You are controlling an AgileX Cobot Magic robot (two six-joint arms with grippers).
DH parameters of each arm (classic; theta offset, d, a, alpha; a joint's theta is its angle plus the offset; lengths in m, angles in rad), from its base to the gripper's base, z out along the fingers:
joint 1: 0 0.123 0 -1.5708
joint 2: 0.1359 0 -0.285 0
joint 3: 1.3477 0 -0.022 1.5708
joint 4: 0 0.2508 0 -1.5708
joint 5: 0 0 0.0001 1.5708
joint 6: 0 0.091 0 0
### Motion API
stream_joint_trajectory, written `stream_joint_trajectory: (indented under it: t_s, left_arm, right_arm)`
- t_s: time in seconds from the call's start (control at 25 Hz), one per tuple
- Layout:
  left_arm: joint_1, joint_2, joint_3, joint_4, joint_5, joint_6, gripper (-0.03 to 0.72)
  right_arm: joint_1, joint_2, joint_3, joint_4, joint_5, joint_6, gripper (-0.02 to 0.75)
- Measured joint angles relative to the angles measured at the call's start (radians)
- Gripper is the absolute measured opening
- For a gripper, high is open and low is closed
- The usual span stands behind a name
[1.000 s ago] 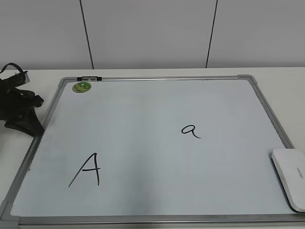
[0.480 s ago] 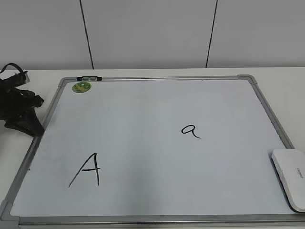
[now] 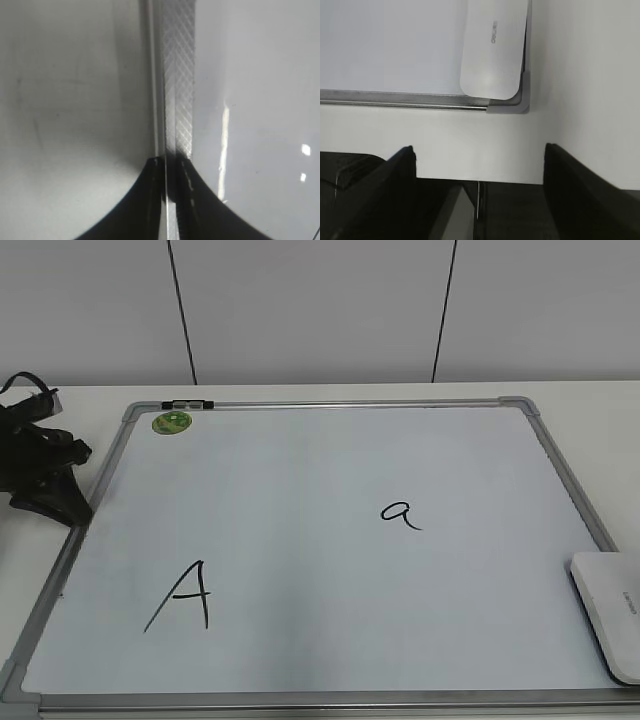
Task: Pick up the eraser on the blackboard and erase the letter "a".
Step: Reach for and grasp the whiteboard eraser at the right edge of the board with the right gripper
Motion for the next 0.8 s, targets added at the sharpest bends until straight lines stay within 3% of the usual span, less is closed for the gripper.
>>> stream_joint_trajectory:
  t_s: [0.36,0.8]
  left_arm:
    - [0.0,0.0,0.0,0.0,0.0,0.0,0.038]
    - [0.0,0.0,0.0,0.0,0.0,0.0,0.038]
  right_arm:
    - [0.0,0.342,-0.092,-0.007,-0.121,0.014,0.586]
    - [0.0,0.598,-0.109,-0.019,-0.296,0.026,0.625]
